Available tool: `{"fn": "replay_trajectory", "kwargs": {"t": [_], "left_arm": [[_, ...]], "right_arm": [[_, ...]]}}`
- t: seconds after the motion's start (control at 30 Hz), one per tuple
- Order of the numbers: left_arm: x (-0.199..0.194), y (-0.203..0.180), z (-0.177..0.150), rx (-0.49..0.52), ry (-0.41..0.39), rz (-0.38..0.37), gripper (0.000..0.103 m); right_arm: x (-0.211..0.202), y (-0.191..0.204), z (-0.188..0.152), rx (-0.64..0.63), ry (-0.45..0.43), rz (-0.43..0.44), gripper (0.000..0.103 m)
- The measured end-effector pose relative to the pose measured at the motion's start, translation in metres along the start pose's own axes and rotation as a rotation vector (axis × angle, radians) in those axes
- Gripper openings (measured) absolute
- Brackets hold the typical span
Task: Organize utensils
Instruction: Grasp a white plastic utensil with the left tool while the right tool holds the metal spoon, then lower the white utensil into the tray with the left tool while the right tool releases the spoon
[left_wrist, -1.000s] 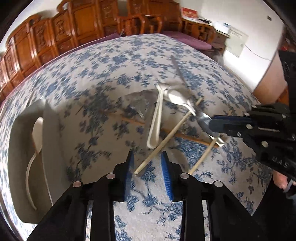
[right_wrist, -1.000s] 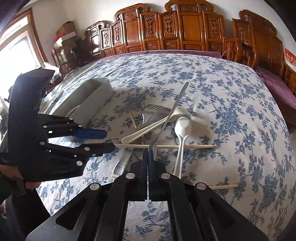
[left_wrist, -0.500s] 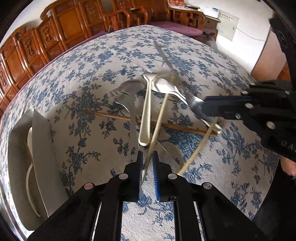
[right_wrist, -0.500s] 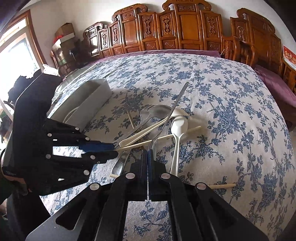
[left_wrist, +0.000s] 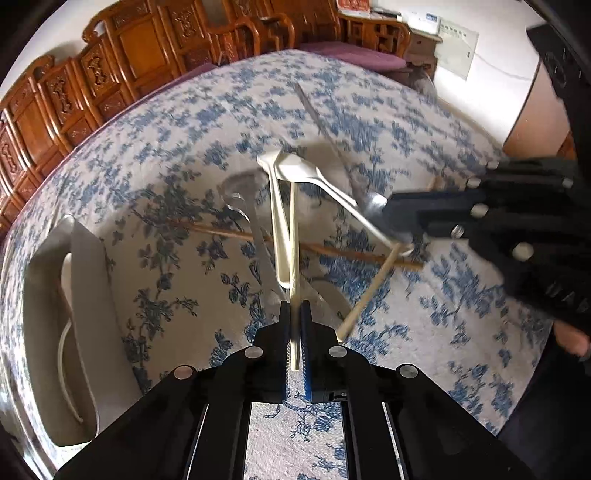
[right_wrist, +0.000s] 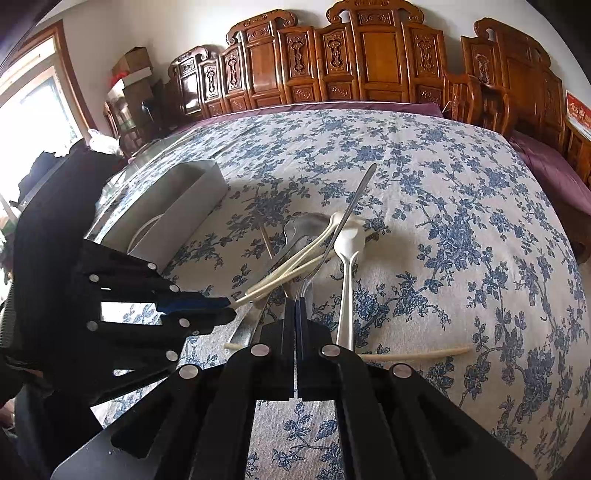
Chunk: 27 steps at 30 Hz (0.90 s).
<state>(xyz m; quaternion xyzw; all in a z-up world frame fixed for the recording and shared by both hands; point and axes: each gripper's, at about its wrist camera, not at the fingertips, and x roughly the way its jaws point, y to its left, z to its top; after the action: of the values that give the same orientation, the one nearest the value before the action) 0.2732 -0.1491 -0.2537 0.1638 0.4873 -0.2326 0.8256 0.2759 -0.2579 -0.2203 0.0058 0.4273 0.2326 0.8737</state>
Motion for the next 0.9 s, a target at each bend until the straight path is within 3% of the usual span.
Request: {"fn": "replay_trajectory", "kwargs": {"t": [0.6,0.9], "left_arm": [[-0.052,0.013,0.024,-0.076,-0.103,0.012,0.004],[-0.071,0.033,0.013,-0.124,-0.133,0.040,0.004]], "right_arm": [[-0.007,0.001,0.004,0.006,-0.029,-0.001,0.001],[-0.008,0.012,0.006,-0.011,-0.031,0.009,0.001]]}}
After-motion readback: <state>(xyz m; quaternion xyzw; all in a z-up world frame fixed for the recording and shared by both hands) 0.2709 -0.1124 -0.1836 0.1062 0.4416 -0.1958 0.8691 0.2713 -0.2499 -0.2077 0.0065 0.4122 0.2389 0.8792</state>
